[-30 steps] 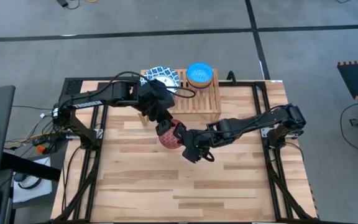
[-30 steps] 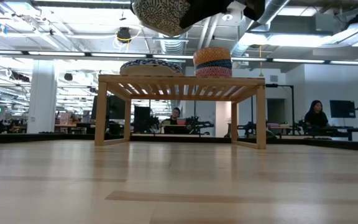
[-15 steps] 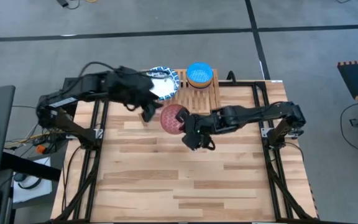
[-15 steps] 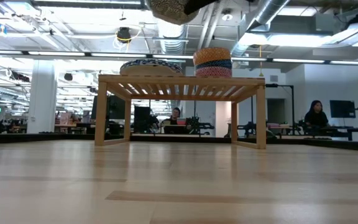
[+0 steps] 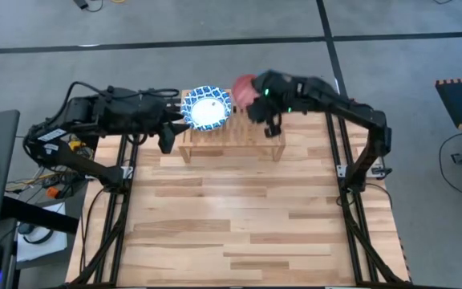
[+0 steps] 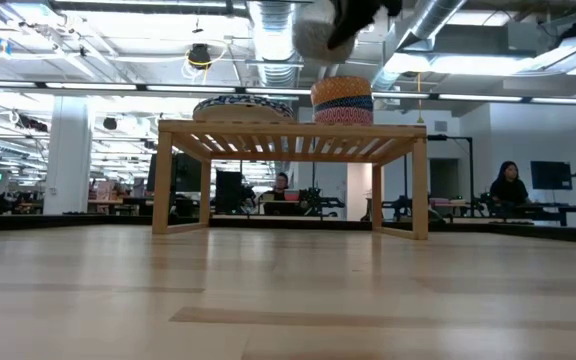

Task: Place and stack bowls onto a shelf
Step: Stack the gray red patterned bowl on top of the orange blue patterned bowl on the shelf

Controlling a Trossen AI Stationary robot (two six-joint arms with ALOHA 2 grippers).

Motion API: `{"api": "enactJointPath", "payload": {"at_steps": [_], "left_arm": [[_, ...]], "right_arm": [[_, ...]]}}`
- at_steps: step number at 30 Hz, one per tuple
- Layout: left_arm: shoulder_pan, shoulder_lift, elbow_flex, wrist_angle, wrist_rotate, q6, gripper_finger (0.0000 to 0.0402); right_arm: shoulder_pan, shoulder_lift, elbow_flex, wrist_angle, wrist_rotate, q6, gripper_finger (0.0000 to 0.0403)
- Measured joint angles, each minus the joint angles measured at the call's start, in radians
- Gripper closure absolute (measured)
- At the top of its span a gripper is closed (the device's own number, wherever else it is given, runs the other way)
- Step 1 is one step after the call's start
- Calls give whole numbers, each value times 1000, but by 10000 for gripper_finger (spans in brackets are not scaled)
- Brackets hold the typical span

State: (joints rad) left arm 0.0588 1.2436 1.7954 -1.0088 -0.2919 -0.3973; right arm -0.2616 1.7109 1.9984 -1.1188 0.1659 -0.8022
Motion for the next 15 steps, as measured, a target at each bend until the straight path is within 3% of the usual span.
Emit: {"api": "enactJointPath", "payload": {"at_steps": [8, 15], "left_arm": [[-29, 1, 0, -58, -63, -4, 225], [-29, 1, 0, -62, -64, 8, 225]], "right_arm": [[-165, -11, 0, -3, -77, 16, 361], [-186, -7, -8, -1, -134, 27, 361]]}}
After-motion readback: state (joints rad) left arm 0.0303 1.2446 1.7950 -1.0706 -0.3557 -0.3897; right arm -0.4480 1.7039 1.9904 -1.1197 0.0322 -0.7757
